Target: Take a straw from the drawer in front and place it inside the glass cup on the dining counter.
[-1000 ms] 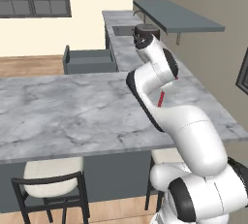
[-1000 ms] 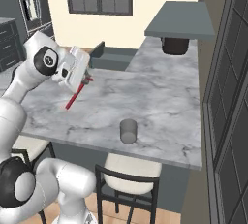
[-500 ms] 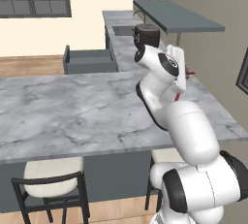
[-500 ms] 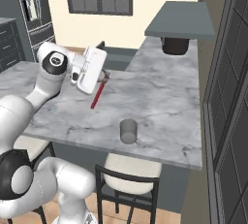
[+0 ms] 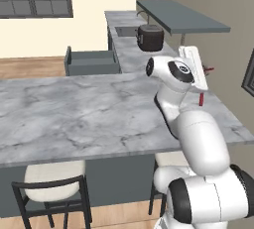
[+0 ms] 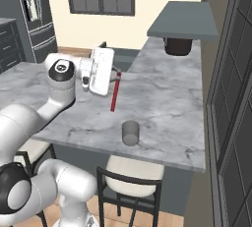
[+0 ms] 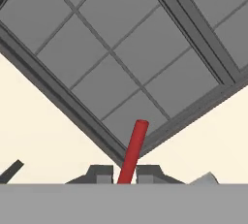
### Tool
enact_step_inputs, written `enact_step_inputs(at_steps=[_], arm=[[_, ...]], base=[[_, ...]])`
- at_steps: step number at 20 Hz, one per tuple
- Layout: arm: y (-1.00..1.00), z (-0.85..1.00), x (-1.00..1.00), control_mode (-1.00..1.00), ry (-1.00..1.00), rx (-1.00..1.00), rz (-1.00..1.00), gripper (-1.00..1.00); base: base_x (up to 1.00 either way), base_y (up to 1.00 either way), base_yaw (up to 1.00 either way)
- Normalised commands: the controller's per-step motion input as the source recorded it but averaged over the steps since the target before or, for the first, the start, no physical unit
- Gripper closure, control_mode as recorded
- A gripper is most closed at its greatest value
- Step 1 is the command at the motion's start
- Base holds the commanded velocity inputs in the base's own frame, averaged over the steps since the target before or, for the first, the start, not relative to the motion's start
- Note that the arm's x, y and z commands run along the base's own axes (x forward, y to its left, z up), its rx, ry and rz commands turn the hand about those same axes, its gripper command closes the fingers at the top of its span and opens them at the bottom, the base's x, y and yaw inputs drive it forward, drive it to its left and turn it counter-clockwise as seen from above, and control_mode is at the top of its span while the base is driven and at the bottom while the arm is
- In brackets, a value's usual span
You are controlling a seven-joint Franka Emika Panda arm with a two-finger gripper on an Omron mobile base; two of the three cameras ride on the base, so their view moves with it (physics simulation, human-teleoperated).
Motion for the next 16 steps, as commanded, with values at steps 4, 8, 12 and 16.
enact_step_inputs(at_steps=[4,8,12,16], arm=[[-0.04,-0.27,0.19,-1.0,-0.03,-0.1,-0.05,1.0],[0.0,-0.24,0.44,-1.0,0.0,-0.03,-0.08,1.0],[0.0,-0.22,0.51,-1.0,0.0,0.0,-0.11,1.0],[0.03,-0.34,0.33,-1.0,0.0,0.0,-0.1,1.0]], base=[[0.0,0.0,0.0],[0.0,0.0,0.0],[0.0,0.0,0.0],[0.0,0.0,0.0]])
